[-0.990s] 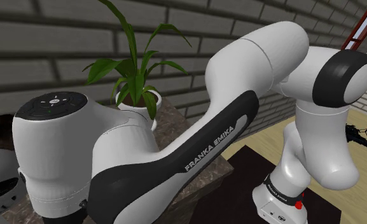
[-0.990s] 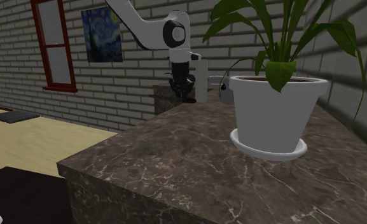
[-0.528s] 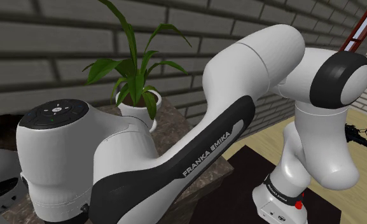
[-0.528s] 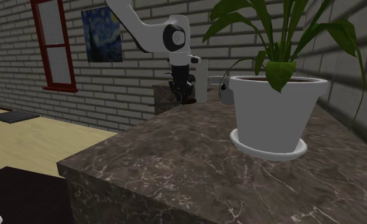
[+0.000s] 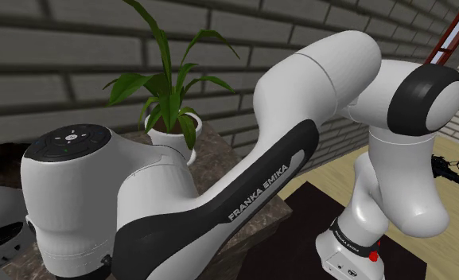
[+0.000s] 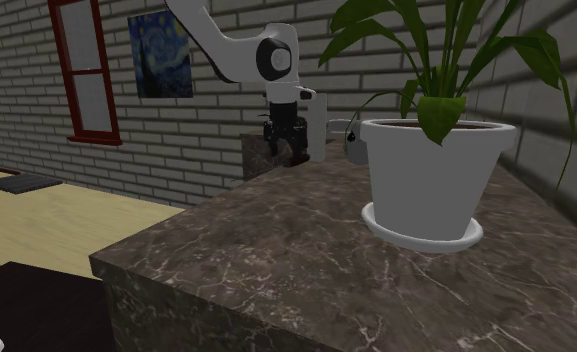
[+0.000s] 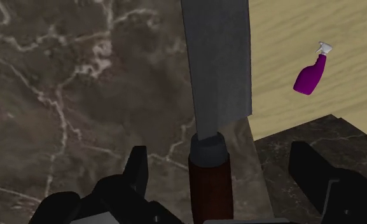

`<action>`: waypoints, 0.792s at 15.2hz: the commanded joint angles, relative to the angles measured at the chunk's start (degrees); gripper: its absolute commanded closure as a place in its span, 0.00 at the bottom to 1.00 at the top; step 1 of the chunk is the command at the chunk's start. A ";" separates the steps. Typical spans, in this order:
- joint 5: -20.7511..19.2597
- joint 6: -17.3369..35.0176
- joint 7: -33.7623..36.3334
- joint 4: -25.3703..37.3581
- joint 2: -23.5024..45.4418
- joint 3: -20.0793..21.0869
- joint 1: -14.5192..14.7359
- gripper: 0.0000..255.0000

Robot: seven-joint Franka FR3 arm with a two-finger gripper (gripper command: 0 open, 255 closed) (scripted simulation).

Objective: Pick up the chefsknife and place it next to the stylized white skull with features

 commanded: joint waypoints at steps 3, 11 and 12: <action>1.45 -4.14 -0.87 1.06 -3.25 0.81 -0.87 0.00; 1.82 -5.27 -1.09 1.46 -4.03 0.98 -1.06 0.00; 1.82 -5.27 -1.09 1.46 -4.03 0.98 -1.06 0.00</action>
